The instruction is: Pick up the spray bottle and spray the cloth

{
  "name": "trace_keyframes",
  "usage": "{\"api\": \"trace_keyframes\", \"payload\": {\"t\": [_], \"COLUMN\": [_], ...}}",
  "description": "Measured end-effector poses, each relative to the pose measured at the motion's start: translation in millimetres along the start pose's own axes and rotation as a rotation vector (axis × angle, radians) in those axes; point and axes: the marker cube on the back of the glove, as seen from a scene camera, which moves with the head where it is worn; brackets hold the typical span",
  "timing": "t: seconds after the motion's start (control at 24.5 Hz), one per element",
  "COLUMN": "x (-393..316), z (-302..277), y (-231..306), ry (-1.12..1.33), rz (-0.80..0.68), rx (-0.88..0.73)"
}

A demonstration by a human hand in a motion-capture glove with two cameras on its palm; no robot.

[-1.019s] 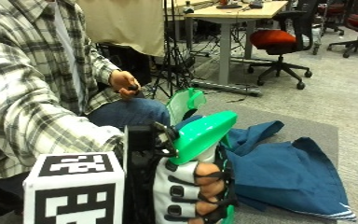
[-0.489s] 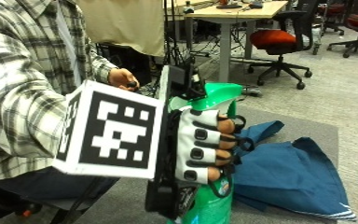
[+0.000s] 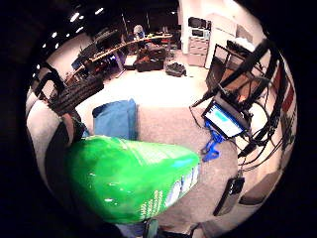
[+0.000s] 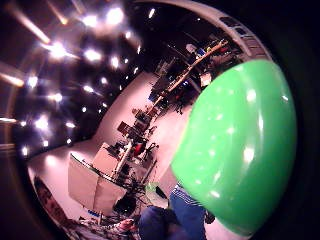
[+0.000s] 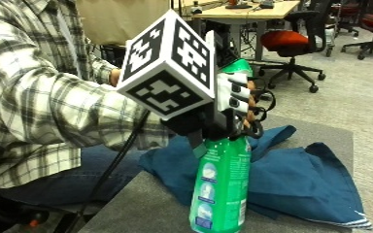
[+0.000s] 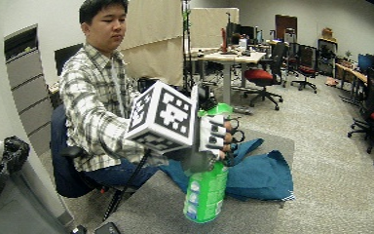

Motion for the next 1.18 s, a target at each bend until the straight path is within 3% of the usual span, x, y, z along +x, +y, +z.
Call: {"api": "trace_keyframes", "payload": {"t": [1.18], "x": [-93.1], "z": [78.1], "y": [65.1], "ry": [0.583], "rz": [-0.569], "rx": [-0.447]}}
